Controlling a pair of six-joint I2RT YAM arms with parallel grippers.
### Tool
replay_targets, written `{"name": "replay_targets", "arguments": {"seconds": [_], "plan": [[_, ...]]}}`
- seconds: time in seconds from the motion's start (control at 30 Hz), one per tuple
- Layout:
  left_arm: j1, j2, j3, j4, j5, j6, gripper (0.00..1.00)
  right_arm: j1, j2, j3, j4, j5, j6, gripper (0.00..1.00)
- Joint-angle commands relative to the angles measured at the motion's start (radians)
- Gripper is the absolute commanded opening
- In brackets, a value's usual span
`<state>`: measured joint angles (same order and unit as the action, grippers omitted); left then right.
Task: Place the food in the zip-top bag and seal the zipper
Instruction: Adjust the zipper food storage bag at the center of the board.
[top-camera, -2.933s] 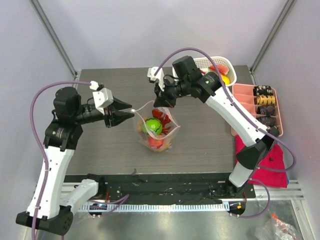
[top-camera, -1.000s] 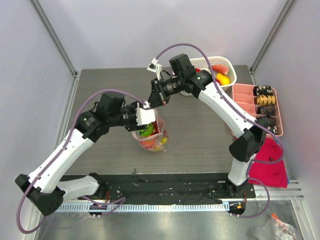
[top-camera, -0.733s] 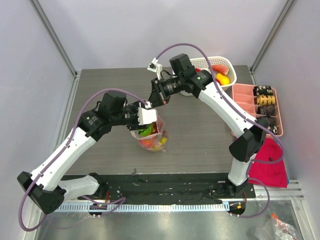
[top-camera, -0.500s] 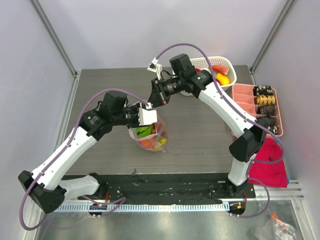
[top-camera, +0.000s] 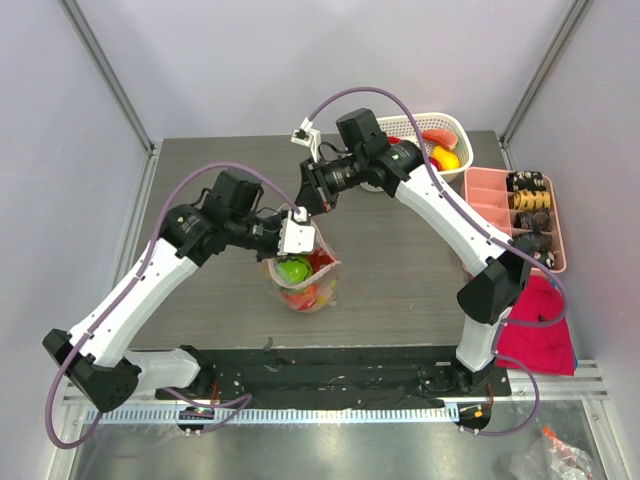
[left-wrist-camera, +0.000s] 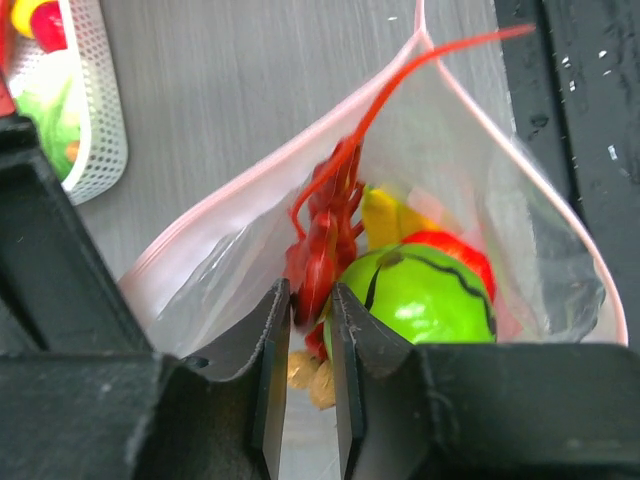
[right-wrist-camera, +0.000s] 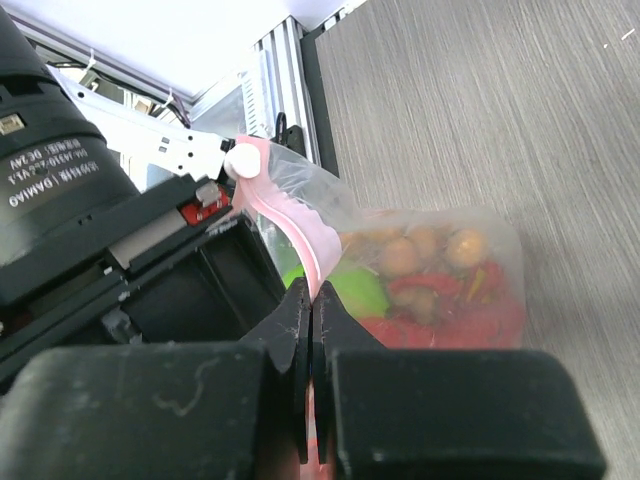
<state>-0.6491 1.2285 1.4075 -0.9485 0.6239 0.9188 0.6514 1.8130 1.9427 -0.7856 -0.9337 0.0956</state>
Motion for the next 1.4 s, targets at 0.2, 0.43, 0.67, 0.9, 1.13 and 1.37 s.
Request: {"name": "replay_targets", "arguments": {"seconds": [0.2,0.43,0.67,0.9,1.13,1.37], "plan": [[-0.024,0.017,0.007,0.027,0.046,-0.061,0.27,0.002,-0.003,0.065,0.051,-0.040,-0.007,0.01],[-0.046,0.042,0.059,-0.013,-0.026,-0.087,0.00,0.004,-0.006,0.056,0.048,-0.039,-0.023,0.01],[-0.124,0.140,0.312,-0.292,-0.205,-0.003,0.00,0.004,-0.007,0.039,0.031,-0.028,-0.050,0.01],[-0.135,0.172,0.407,-0.401,-0.250,0.040,0.00,0.002,-0.009,0.038,0.016,-0.014,-0.057,0.01],[-0.211,0.239,0.443,-0.552,-0.403,0.120,0.00,0.004,0.000,0.051,0.003,-0.014,-0.054,0.01],[-0.228,0.272,0.306,-0.461,-0.369,0.060,0.00,0.013,0.014,0.082,0.013,-0.022,-0.013,0.01]]}}
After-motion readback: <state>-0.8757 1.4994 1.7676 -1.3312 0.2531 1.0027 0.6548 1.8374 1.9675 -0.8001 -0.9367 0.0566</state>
